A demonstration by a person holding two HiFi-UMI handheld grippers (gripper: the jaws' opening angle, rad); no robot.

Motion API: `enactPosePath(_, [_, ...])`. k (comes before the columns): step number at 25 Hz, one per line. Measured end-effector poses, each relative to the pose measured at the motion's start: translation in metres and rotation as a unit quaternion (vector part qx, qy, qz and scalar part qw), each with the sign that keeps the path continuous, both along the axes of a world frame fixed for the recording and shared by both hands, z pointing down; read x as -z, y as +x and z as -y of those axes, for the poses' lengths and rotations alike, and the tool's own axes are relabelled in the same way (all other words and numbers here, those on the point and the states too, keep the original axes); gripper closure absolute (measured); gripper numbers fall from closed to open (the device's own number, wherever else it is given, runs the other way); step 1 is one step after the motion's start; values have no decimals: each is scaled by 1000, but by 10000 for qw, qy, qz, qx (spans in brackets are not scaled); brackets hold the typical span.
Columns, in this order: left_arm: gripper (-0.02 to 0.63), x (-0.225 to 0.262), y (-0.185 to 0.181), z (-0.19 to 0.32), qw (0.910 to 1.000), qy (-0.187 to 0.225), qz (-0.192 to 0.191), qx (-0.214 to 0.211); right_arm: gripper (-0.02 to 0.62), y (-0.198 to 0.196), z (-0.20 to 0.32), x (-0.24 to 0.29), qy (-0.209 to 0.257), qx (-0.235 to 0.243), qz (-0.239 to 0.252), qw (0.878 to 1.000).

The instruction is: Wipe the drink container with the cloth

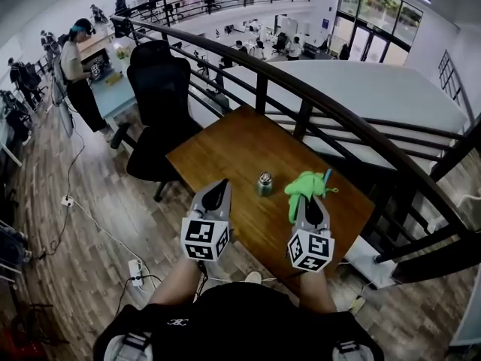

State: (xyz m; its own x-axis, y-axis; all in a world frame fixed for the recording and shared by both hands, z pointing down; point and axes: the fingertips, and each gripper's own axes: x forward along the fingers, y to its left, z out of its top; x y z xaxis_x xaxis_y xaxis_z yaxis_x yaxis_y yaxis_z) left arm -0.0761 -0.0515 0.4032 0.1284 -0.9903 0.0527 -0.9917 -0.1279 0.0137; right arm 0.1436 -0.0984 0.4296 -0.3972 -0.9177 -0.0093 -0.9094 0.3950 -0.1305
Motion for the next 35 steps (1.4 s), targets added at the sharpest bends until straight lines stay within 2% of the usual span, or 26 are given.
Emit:
enactPosePath(6, [555,-11,8,57,9997,-203,-40,-86,549,12,44,-5,-71,-61,30,10000])
enactPosePath(13, [555,-24,19,86,9983,-343,-153,-435,549,20,66,-20,-282,-197,27,9994])
enactPosePath(21, [557,-38,4,126,9955,-421,-263,-803,549,7,88,-29,-332,-484,-127,9982])
enactPosePath(26, [555,-48,-9,154,9916,-447,139,-1209,549,-6,102,-30,-293,-862,-260,9955])
enactPosePath(35, [555,-60,-30,193,9887,-562,-160,-1378,549,-19,124,-32,-400,-1123,-381,9921])
